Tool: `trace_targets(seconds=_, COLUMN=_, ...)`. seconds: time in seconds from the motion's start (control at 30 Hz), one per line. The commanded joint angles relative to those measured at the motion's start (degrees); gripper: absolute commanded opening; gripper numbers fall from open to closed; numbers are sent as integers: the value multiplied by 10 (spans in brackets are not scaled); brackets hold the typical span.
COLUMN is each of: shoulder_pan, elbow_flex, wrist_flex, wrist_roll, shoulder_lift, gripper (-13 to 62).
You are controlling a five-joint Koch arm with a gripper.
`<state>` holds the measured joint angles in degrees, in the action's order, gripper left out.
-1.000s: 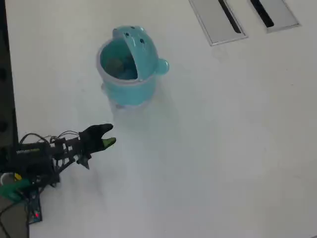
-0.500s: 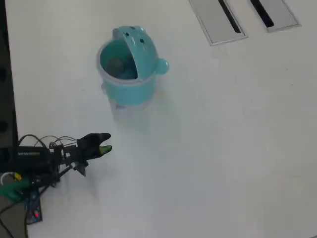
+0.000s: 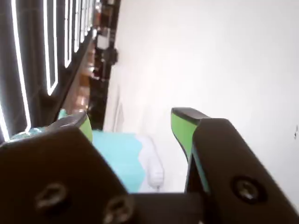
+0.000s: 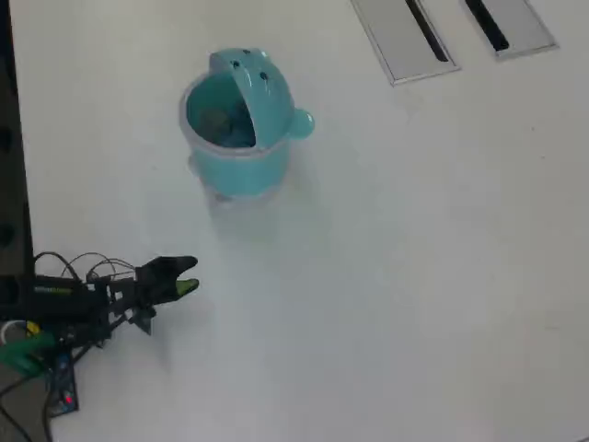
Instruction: Grasp RGB lego blocks and put them in the bin one by one.
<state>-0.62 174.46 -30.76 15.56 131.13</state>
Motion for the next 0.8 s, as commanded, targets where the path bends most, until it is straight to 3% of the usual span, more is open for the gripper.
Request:
trace_targets(seconds=0.0, shoulder_pan=0, elbow_flex=-4, wrist_flex=-54, wrist_roll=0, shoulder_lift=33, gripper=320)
trace_targets(seconds=0.47, shoulder_pan=-1, elbow_flex=72, wrist_flex=-76, wrist_roll=0, shoulder_lift=33, gripper=333)
trace_targets(seconds=0.77, shoulder_pan=9, elbow_flex=72, wrist_flex=18, wrist_roll=1, shoulder_lift=33, gripper=341)
